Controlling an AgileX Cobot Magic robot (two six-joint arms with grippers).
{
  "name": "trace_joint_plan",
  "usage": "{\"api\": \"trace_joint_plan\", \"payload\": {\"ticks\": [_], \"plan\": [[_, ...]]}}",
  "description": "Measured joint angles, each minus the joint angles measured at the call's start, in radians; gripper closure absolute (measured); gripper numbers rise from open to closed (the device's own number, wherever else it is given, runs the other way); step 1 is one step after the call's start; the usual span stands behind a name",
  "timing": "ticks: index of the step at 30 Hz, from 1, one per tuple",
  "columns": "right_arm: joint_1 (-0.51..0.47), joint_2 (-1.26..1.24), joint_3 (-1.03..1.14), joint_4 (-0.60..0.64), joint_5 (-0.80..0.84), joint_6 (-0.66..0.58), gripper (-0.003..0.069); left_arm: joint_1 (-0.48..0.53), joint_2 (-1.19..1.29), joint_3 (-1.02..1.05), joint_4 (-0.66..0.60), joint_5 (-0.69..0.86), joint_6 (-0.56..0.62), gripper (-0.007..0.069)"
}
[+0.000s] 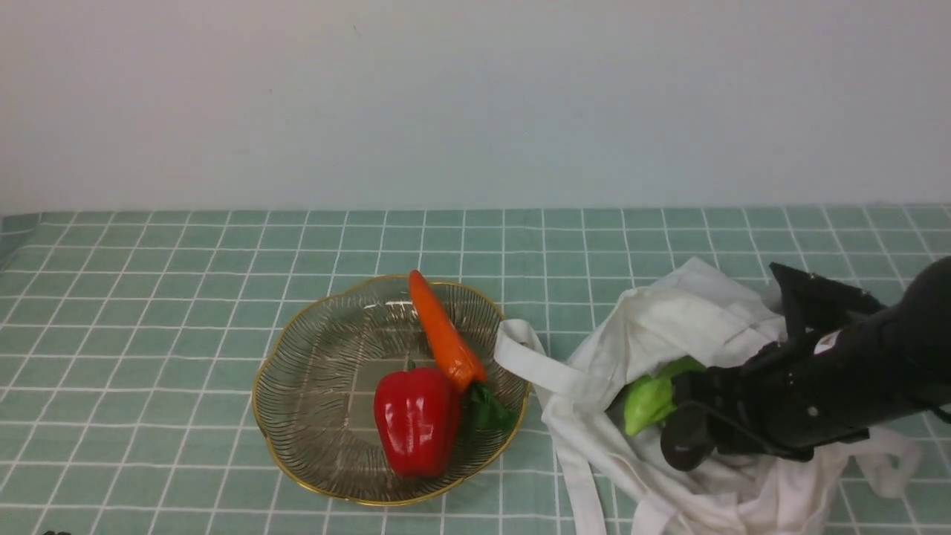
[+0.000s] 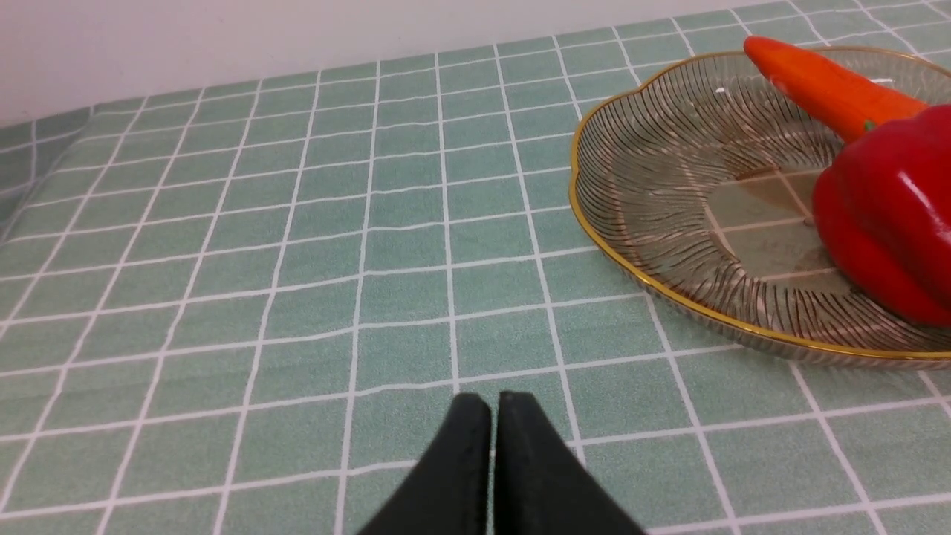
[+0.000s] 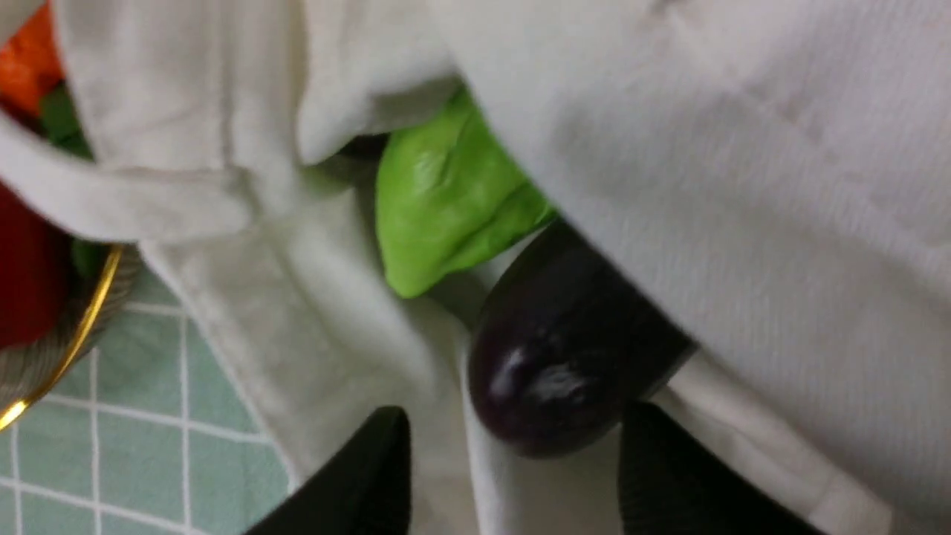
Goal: Take vegetables from cloth bag on blue coffee tablecloth place on plate.
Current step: 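Reach into the white cloth bag and grasp a vegetable inside with the right gripper, then take the eggplant out of the bag and place it on the plate with the right gripper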
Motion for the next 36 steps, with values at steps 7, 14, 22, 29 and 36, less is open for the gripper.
{"api": "trace_joint_plan", "payload": {"ticks": [7,14,22,29,36], "plan": [[-0.027,0.096,-0.058,-0.076,-0.018,0.169,0.0036,0.000,0.000,0.000,0.000,0.000,0.000,0.0632],[-0.030,0.175,-0.127,-0.109,-0.026,0.185,0.0023,0.000,0.000,0.000,0.000,0.000,0.000,0.0632],[-0.030,0.235,-0.149,-0.162,0.071,0.177,0.0222,0.000,0.000,0.000,0.000,0.000,0.000,0.0632],[-0.027,0.151,-0.170,-0.192,0.249,0.138,0.0281,0.000,0.000,0.000,0.000,0.000,0.000,0.0632],[0.030,-0.015,-0.170,-0.162,0.395,0.125,0.0281,0.000,0.000,0.000,0.000,0.000,0.000,0.0632]]}}
